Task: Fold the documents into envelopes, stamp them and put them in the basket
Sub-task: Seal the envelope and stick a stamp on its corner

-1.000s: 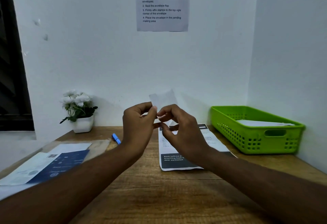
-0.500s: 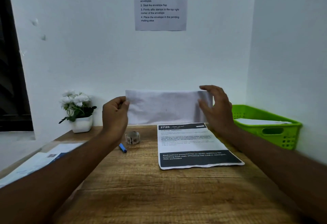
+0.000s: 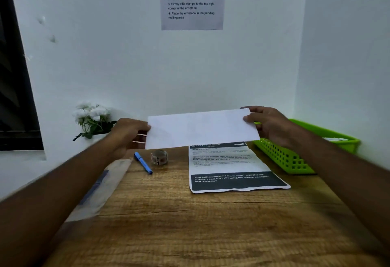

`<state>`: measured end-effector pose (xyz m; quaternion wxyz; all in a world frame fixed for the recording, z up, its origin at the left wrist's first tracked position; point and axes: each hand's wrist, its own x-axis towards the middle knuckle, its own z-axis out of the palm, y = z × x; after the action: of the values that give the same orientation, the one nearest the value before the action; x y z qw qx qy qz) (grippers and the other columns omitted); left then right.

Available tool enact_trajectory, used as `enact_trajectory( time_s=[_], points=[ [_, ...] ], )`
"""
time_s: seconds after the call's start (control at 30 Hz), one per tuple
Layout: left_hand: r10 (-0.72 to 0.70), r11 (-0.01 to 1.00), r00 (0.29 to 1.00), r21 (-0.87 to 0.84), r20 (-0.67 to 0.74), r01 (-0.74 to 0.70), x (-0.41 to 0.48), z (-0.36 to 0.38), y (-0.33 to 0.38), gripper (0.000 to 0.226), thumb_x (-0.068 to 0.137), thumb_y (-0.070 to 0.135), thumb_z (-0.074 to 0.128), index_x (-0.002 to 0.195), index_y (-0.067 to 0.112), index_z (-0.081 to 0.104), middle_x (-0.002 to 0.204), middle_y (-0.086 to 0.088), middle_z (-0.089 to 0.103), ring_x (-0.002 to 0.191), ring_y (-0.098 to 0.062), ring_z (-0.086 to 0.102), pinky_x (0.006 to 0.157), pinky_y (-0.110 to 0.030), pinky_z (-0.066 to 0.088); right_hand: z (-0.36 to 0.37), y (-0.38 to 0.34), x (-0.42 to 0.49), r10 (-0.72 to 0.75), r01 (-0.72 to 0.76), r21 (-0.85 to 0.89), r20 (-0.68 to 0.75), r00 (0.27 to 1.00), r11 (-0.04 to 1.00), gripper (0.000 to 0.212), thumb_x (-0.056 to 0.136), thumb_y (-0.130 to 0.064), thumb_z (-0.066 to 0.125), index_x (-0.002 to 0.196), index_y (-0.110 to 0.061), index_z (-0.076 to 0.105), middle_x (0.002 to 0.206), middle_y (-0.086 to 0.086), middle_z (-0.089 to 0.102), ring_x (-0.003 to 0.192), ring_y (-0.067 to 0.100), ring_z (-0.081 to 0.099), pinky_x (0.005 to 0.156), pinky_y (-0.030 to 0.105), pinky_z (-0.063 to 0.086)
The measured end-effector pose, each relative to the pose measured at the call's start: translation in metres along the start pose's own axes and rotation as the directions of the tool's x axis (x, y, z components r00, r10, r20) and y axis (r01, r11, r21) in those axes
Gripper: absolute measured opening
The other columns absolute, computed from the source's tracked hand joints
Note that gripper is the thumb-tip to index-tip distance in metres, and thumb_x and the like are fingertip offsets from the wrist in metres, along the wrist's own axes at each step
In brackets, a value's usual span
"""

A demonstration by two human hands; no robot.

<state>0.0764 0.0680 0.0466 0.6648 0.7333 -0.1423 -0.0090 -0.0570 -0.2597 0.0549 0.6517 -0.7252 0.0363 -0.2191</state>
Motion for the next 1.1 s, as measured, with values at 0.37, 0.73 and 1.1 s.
enact_trajectory(
  time_s=[0.37, 0.73, 1.1],
  points=[
    [-0.428, 0.803, 0.690, 0.597, 0.584, -0.006, -0.006, -0.044, 0.004, 0.013, 0.071, 0.012, 0.074, 0.065, 0.001, 0.069, 0.063, -0.013, 0.066, 0.054, -0.019, 0.065, 0.046, -0.022, 0.051, -0.020, -0.020, -0.020, 0.357, -0.096, -0.519, 0.431, 0.829, 0.850, 0.039, 0.081, -0.006, 0.072, 0.119, -0.009, 0.066, 0.107, 0.021, 0.067, 0.081, 0.020, 0.069, 0.051, 0.025, 0.054],
    [-0.593, 0.703, 0.438, 0.700, 0.676, -0.128, -0.011, -0.031, -0.001, 0.036, 0.057, 0.028, 0.091, 0.072, 0.001, 0.071, 0.066, -0.012, 0.069, 0.059, -0.021, 0.069, 0.048, -0.022, 0.053, -0.013, -0.021, -0.031, 0.673, -0.166, -0.786, 0.375, 0.638, 0.596, 0.019, 0.087, -0.004, 0.064, 0.106, -0.004, 0.067, 0.091, 0.021, 0.072, 0.065, 0.022, 0.072, 0.057, 0.031, 0.059],
    [-0.680, 0.628, 0.370, 0.764, 0.633, -0.152, -0.010, -0.017, -0.008, 0.019, 0.062, 0.021, 0.082, 0.068, 0.006, 0.072, 0.066, -0.011, 0.071, 0.053, -0.017, 0.069, 0.048, -0.021, 0.054, -0.001, -0.007, -0.026, 0.728, -0.083, -0.833, 0.425, 0.538, 0.547, 0.017, 0.090, 0.000, 0.059, 0.100, -0.006, 0.071, 0.092, 0.013, 0.075, 0.079, 0.021, 0.074, 0.069, 0.031, 0.060]
  ],
)
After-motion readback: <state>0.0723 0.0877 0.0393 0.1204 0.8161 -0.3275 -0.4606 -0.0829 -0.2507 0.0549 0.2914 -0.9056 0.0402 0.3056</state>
